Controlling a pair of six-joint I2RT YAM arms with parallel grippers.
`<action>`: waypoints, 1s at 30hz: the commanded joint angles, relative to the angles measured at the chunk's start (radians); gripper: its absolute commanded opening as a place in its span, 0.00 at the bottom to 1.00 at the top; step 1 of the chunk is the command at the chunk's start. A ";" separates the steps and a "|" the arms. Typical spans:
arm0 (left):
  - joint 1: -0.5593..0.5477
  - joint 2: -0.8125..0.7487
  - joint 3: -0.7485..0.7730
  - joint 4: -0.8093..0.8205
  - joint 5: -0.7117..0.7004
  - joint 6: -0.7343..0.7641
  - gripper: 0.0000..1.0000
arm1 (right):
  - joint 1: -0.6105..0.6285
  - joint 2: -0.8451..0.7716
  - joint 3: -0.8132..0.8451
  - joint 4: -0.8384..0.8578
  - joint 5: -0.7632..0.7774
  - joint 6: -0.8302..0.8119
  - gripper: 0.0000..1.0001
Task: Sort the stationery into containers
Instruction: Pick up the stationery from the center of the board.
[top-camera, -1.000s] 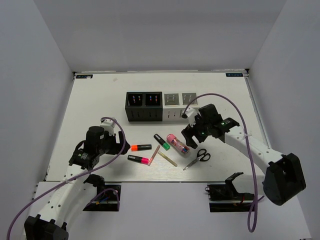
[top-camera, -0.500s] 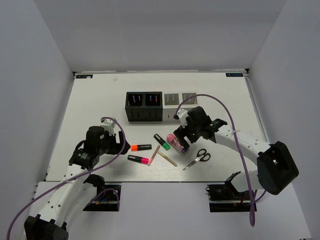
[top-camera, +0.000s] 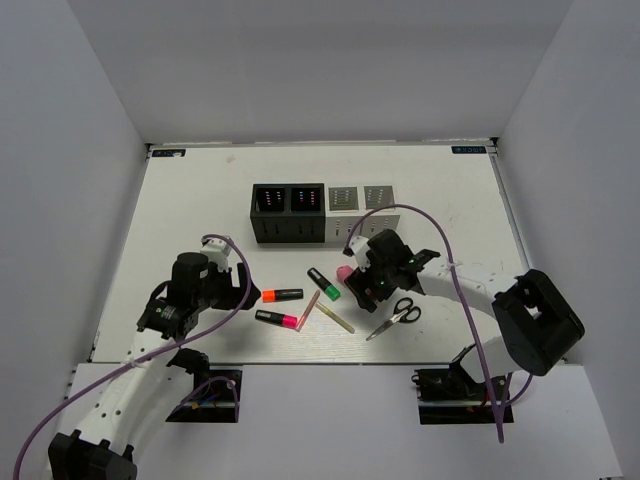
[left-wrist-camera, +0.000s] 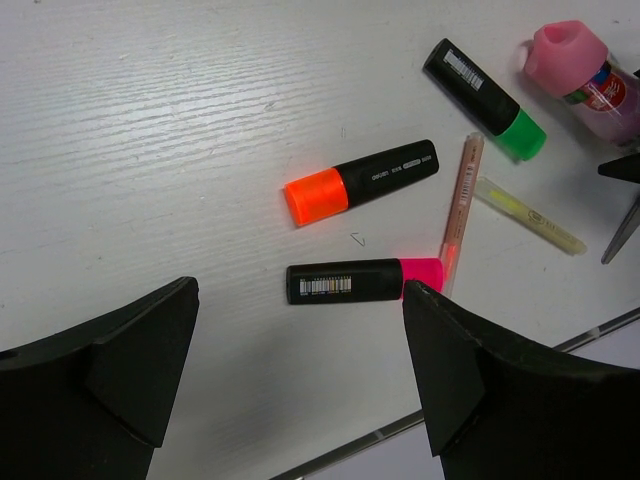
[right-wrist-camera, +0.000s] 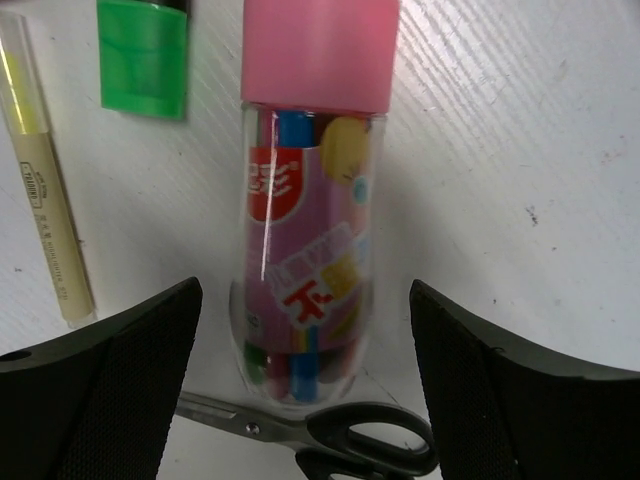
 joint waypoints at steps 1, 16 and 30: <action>0.003 -0.017 0.036 -0.005 0.017 0.005 0.93 | 0.015 0.017 -0.024 0.074 0.016 -0.002 0.86; 0.004 -0.026 0.036 -0.011 0.017 0.005 0.93 | 0.038 0.063 -0.044 0.105 0.044 -0.029 0.62; 0.004 -0.038 0.035 -0.011 0.023 0.005 0.93 | 0.038 0.047 0.006 -0.062 0.043 -0.072 0.00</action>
